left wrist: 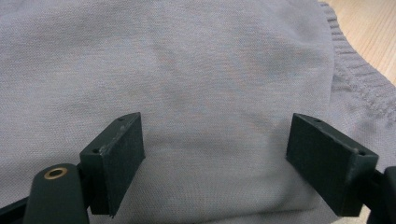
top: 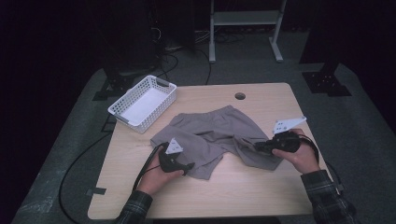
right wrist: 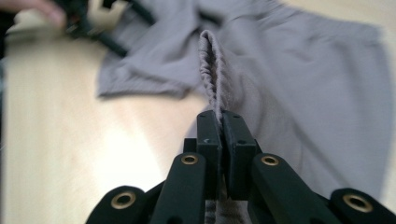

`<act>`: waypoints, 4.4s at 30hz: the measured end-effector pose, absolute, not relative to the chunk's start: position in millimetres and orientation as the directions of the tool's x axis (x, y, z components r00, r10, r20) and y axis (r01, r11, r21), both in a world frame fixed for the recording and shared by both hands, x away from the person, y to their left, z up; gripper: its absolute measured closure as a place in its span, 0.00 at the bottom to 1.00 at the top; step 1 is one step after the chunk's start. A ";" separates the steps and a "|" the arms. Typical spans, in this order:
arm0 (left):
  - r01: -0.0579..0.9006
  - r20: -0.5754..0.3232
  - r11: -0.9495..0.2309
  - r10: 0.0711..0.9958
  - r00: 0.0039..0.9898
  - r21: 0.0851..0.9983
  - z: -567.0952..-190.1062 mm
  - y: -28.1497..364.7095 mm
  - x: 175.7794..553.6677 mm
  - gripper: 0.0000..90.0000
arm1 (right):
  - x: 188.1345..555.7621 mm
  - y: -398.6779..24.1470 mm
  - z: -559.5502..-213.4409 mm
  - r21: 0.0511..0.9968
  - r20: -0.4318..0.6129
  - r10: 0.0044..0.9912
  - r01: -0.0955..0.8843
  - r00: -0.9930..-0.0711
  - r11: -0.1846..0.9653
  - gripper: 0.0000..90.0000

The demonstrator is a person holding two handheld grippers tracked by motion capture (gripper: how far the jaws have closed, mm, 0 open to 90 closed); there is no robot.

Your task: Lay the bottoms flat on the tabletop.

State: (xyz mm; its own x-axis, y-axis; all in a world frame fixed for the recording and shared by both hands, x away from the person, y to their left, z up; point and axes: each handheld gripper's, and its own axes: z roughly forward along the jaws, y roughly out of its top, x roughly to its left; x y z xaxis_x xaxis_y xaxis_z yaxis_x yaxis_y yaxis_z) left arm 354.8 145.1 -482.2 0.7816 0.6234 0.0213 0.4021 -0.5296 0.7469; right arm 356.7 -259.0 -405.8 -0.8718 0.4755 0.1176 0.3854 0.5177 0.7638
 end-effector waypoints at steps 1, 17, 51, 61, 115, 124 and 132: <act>0.402 0.021 -0.530 0.623 0.782 0.747 -482.1 145.1 354.8 0.20 | 352.1 -256.9 -407.6 0.757 0.117 0.460 0.379 -0.880 0.532 0.95; 0.403 0.021 -0.525 0.628 0.778 0.750 -482.4 144.5 354.5 0.20 | 295.9 -230.7 -448.4 0.627 0.209 0.292 0.357 -0.933 0.692 0.95; 0.407 0.019 -0.522 0.631 0.775 0.749 -482.4 144.1 354.2 0.20 | 295.1 -219.6 -463.1 0.581 0.084 0.304 0.295 -0.949 0.758 0.99; 0.406 0.021 -0.526 0.630 0.776 0.747 -482.2 144.3 354.2 0.20 | 258.3 -200.9 -464.8 0.555 0.235 0.111 0.227 -0.966 0.800 0.99; 0.405 0.021 -0.525 0.629 0.777 0.748 -482.3 144.0 354.6 0.20 | 411.3 -194.1 -423.3 0.808 0.026 0.599 0.370 -0.801 0.459 0.69; 0.404 0.022 -0.525 0.629 0.777 0.749 -482.3 143.9 354.7 0.20 | 379.1 -207.6 -433.5 0.758 -0.015 0.539 0.342 -0.842 0.555 0.58; 0.405 0.020 -0.524 0.629 0.777 0.749 -482.3 144.0 354.8 0.20 | 372.8 -208.3 -457.8 0.684 -0.026 0.520 0.364 -0.854 0.632 0.57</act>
State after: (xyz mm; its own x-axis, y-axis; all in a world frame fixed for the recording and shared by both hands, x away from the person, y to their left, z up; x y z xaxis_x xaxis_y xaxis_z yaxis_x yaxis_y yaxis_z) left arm 354.8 144.0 -482.3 0.7773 0.6288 0.0204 0.4046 -0.5244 0.7492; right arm 372.8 -208.3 -457.8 -0.8539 0.5197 -0.0261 0.3637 0.6320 0.6844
